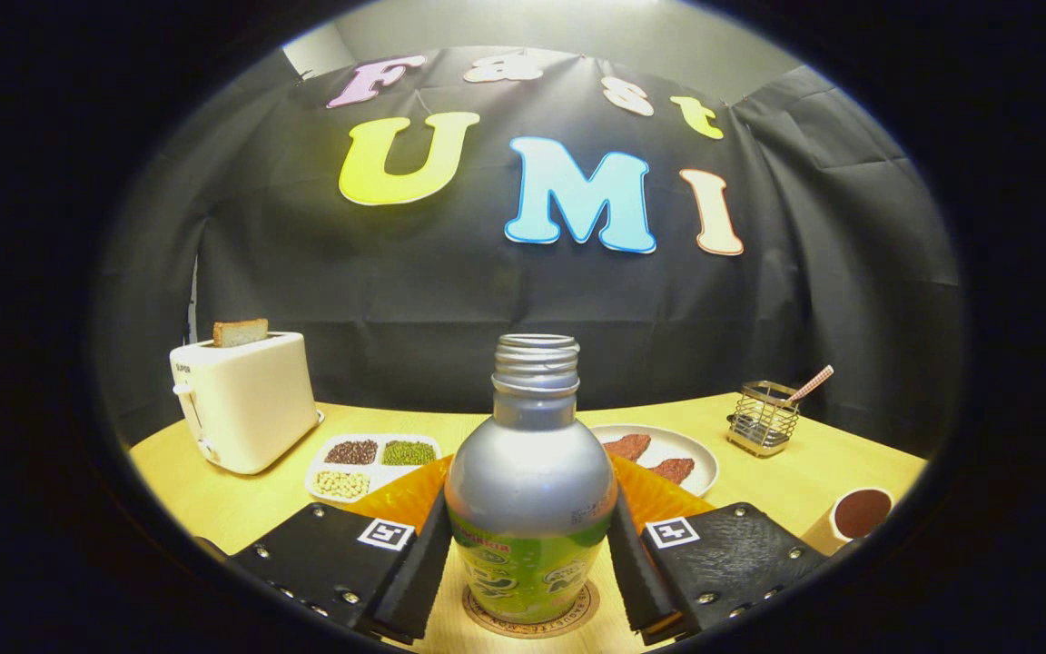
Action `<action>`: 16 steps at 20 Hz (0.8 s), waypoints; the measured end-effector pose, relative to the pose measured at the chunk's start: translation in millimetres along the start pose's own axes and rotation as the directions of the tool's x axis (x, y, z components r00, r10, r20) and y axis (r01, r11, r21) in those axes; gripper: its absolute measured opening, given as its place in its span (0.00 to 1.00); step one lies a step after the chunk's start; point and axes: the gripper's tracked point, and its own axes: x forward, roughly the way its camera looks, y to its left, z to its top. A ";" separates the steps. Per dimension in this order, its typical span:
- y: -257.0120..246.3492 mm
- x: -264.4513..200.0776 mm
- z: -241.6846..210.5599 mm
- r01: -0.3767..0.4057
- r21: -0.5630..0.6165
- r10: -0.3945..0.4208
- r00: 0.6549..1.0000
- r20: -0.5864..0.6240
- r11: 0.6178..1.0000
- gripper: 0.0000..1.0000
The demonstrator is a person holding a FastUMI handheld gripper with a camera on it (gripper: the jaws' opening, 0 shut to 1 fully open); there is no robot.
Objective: Take the bottle from table, then pour the juice into the cup, finally place the bottle on the coaster
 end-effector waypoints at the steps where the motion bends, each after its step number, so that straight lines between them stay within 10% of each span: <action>1: 1.1 -2.3 4.0 -0.002 -0.002 0.002 1.000 0.022 1.000 0.78; 16: 1.8 -49.1 82.1 -0.076 -0.064 0.084 0.988 0.132 0.995 0.99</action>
